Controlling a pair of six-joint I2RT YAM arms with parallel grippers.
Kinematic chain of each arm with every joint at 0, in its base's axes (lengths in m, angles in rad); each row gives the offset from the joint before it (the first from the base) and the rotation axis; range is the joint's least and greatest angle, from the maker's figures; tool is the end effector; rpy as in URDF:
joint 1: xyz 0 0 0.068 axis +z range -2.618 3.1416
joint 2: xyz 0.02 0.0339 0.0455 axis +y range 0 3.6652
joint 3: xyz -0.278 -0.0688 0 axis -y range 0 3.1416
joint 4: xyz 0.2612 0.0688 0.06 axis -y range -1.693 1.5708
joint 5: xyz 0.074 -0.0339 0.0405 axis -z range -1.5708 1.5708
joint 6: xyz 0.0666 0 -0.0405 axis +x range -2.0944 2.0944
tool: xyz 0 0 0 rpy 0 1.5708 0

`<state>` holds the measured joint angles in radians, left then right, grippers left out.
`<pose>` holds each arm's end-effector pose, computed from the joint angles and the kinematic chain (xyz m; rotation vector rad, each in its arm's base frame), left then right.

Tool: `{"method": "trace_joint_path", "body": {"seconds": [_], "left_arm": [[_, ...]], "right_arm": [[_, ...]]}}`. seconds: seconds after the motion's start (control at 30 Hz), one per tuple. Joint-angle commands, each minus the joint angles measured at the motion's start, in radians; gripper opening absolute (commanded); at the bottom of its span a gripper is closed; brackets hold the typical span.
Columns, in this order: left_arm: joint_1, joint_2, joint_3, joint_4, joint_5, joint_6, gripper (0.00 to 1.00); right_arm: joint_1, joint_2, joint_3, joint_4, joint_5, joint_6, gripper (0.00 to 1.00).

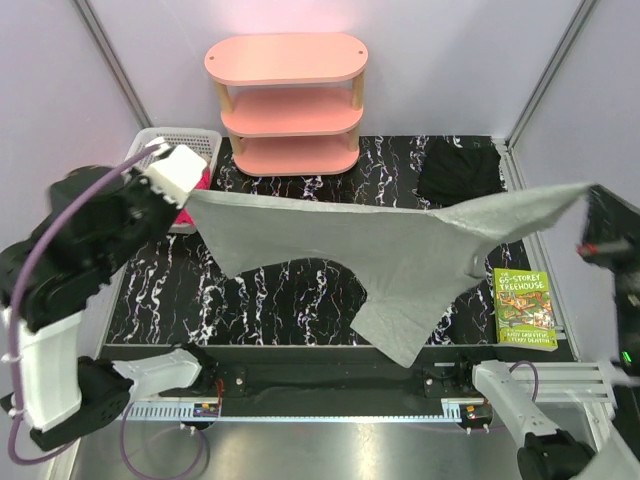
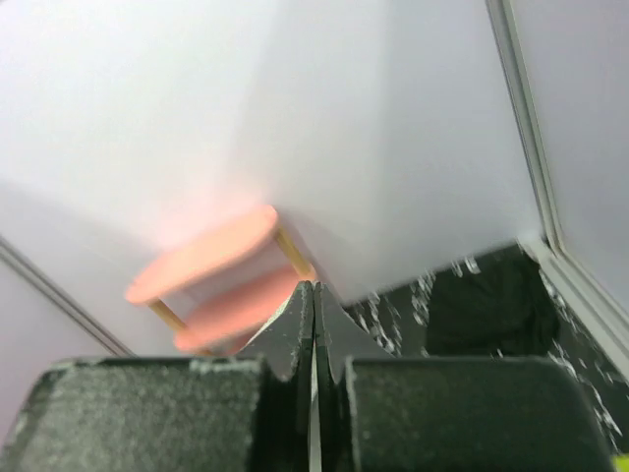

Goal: Fold and stack the t-shirts
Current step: Flatten the tshirt out

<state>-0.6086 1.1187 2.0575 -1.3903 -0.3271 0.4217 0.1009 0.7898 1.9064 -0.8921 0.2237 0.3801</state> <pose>0.1171 -0.0555 0.5500 0.8023 1.8352 0.2109 0.0218 -0.0126 0.6029 0.3743 1.3038 0.2547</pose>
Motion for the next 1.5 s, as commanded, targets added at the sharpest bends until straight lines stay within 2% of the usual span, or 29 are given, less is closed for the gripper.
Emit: {"method": "trace_joint_path", "body": {"seconds": [0.0, 0.17, 0.27, 0.43, 0.5, 0.57, 0.63, 0.67, 0.77, 0.83, 1.13, 1.47], "left_arm": [[0.001, -0.092, 0.087, -0.075, -0.043, 0.034, 0.0], [0.007, -0.12, 0.055, -0.067, -0.004, 0.006, 0.0], [0.007, -0.145, -0.08, -0.021, -0.023, 0.014, 0.0], [0.009, -0.151, -0.432, 0.17, -0.069, 0.069, 0.0], [0.024, -0.137, -0.603, 0.299, -0.055, 0.123, 0.0], [0.106, -0.119, -0.757, 0.463, -0.023, 0.199, 0.0], [0.199, -0.026, -0.799, 0.525, 0.057, 0.221, 0.0], [0.292, 0.022, -0.797, 0.562, 0.081, 0.21, 0.0], [0.43, 0.215, -0.74, 0.615, 0.141, 0.166, 0.0], [0.484, 0.317, -0.717, 0.648, 0.172, 0.14, 0.0], [0.507, 0.595, -0.574, 0.726, 0.181, 0.123, 0.0], [0.507, 0.834, -0.232, 0.679, 0.138, 0.115, 0.0]], "right_arm": [[0.016, -0.02, 0.103, 0.005, 0.008, -0.004, 0.0], [0.025, -0.003, 0.08, -0.001, 0.04, -0.013, 0.0], [0.028, 0.041, 0.014, 0.005, 0.09, -0.023, 0.0], [0.028, 0.149, -0.131, 0.097, 0.187, -0.05, 0.0], [0.026, 0.224, -0.17, 0.133, 0.213, -0.075, 0.0], [0.025, 0.285, -0.184, 0.143, 0.236, -0.083, 0.0], [0.022, 0.362, -0.223, 0.174, 0.226, -0.078, 0.0], [0.017, 0.383, -0.242, 0.192, 0.221, -0.067, 0.0], [-0.006, 0.463, -0.294, 0.245, 0.175, -0.041, 0.0], [-0.009, 0.522, -0.316, 0.272, 0.163, -0.035, 0.0], [-0.044, 0.699, -0.346, 0.329, 0.14, -0.012, 0.0], [-0.069, 0.91, -0.279, 0.331, 0.115, -0.001, 0.0]]}}
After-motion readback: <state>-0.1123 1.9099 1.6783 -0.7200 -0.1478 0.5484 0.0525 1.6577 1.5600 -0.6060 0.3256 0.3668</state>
